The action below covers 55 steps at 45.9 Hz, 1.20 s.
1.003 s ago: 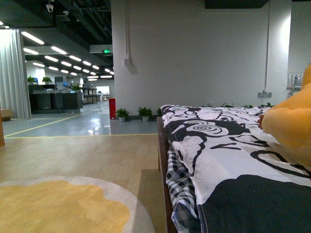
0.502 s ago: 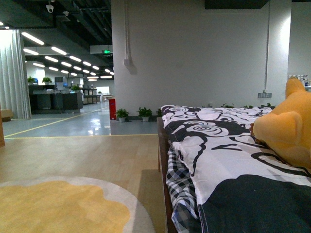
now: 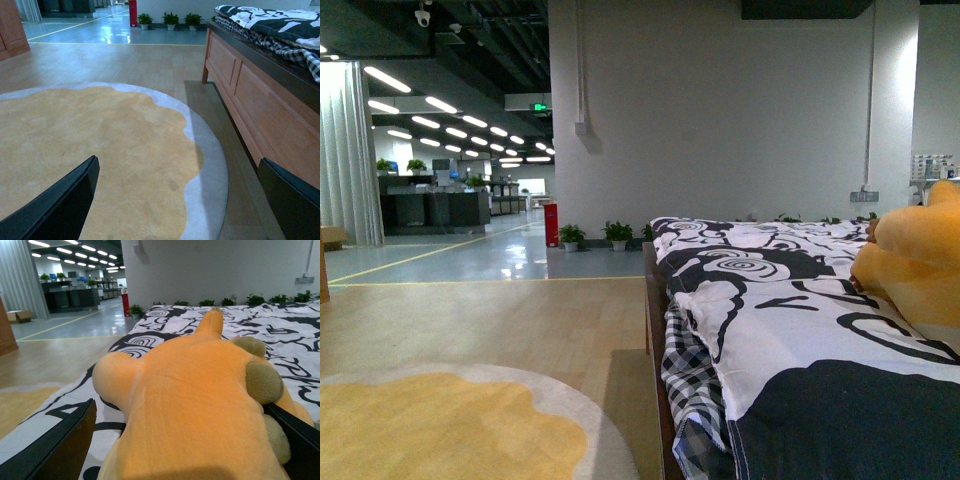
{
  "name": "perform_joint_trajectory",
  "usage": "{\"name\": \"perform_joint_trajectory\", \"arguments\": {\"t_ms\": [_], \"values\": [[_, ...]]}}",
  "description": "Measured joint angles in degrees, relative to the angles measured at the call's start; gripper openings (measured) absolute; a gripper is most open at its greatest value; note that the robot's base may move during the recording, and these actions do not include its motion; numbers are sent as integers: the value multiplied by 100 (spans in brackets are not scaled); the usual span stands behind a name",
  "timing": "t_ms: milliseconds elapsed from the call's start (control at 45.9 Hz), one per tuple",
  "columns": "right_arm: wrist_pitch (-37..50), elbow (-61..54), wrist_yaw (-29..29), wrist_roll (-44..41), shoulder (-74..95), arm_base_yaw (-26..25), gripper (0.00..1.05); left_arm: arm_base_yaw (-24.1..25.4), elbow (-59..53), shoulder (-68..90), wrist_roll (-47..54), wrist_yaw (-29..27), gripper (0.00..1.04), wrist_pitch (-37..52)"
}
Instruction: Put away toys
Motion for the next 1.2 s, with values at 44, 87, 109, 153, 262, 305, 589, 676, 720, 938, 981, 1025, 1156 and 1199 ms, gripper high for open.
{"name": "perform_joint_trajectory", "arguments": {"t_ms": [44, 87, 109, 153, 262, 305, 589, 676, 720, 938, 981, 1025, 1156, 1199], "values": [[57, 20, 48, 37, 81, -55, 98, 0, 0, 0, -2, 0, 99, 0], [83, 35, 72, 50, 127, -76, 98, 0, 0, 0, 0, 0, 99, 0], [98, 48, 92, 55, 162, -94, 98, 0, 0, 0, 0, 0, 99, 0], [127, 72, 129, 55, 229, -118, 98, 0, 0, 0, 0, 0, 99, 0], [140, 103, 197, 46, 380, -129, 98, 0, 0, 0, -2, 0, 99, 0], [127, 107, 219, 26, 431, -118, 98, 0, 0, 0, 0, 0, 99, 0], [-516, 116, 66, -267, 516, 251, 98, 0, 0, 0, 0, 0, 99, 0], [-551, 17, 52, -426, 424, 435, 98, 0, 0, 0, 0, 0, 99, 0], [-535, -37, 98, -505, 365, 514, 96, 0, 0, 0, 0, 0, 99, 0], [-627, -201, 284, -979, -35, 931, 58, 0, 0, 0, 0, 0, 99, 0], [-656, -216, 286, -1051, -111, 1014, 48, 0, 0, 0, 0, 0, 99, 0], [-673, -225, 313, -1110, -164, 1064, 40, 0, 0, 0, 0, 0, 99, 0], [-678, -247, 393, -1182, -284, 1165, 19, 0, 0, 0, 0, 0, 99, 0], [-678, -249, 393, -1182, -310, 1178, 14, 0, 0, 0, 0, 0, 99, 0]]}}
